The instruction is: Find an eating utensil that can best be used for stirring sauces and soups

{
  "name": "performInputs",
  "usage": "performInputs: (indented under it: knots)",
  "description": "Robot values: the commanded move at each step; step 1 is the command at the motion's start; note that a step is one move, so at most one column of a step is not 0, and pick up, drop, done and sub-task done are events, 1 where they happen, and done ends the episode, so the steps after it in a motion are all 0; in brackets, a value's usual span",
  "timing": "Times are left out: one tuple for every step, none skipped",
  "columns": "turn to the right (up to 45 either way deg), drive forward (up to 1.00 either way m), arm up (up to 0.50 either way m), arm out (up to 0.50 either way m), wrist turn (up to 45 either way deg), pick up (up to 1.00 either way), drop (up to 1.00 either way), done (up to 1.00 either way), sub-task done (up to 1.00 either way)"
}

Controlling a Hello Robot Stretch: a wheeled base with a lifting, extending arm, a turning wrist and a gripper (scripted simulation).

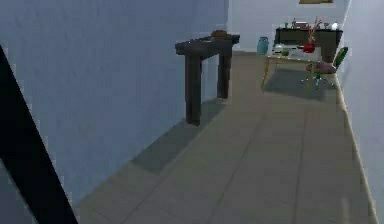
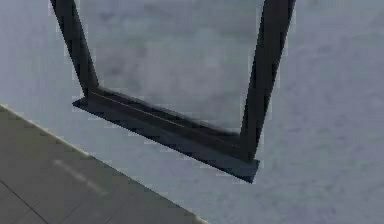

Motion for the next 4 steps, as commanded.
performInputs:
  knots:
    - [18.0,0.0,0.0,0.0,0.0,0.0,0.0,0.0,0.0]
    - [0.0,1.0,0.0,0.0,0.0,0.0,0.0,0.0,0.0]
    - [3.0,0.0,0.0,0.0,0.0,0.0,0.0,0.0,0.0]
    - [0.0,1.0,0.0,0.0,0.0,0.0,0.0,0.0,0.0]
